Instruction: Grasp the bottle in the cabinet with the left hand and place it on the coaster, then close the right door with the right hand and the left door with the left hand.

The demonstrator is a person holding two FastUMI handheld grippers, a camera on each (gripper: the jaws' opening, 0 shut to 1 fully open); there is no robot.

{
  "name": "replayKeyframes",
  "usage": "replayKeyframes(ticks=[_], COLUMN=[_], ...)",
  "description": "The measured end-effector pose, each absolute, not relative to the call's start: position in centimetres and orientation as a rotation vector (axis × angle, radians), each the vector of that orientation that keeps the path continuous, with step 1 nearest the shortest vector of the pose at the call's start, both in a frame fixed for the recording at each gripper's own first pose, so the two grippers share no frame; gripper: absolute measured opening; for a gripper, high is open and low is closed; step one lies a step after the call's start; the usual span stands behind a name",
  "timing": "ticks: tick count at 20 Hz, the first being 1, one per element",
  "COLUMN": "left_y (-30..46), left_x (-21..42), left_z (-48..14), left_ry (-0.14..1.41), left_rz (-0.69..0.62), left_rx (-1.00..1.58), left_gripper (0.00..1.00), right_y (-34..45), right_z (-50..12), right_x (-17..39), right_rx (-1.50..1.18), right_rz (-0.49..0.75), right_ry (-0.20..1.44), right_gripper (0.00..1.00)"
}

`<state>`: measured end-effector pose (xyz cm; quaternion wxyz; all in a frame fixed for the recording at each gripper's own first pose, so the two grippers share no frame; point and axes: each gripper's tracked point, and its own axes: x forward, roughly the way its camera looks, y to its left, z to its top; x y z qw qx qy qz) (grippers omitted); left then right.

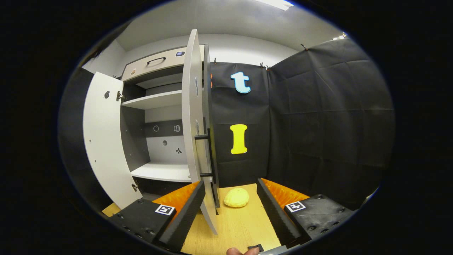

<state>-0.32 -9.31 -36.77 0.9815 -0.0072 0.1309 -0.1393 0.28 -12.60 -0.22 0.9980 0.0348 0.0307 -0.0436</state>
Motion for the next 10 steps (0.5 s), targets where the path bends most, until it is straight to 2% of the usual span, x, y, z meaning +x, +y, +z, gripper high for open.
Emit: replayKeyframes(ticks=[5,10], left_y=[-7.3,-5.3], left_x=[-2.1,-2.4], left_z=[-33.2,-26.1], left_ry=[0.249,0.194], left_rz=[-0.221,-0.145], left_rx=[-0.009,-0.041], left_gripper=[0.97,0.97], right_y=[-13.9,-15.5], right_z=[-0.5,0.1], right_x=[2.8,6.2], right_rx=[0.08,0.076], right_rz=[-0.086,-0.089], right_ry=[0.069,0.038], right_gripper=[0.97,0.98])
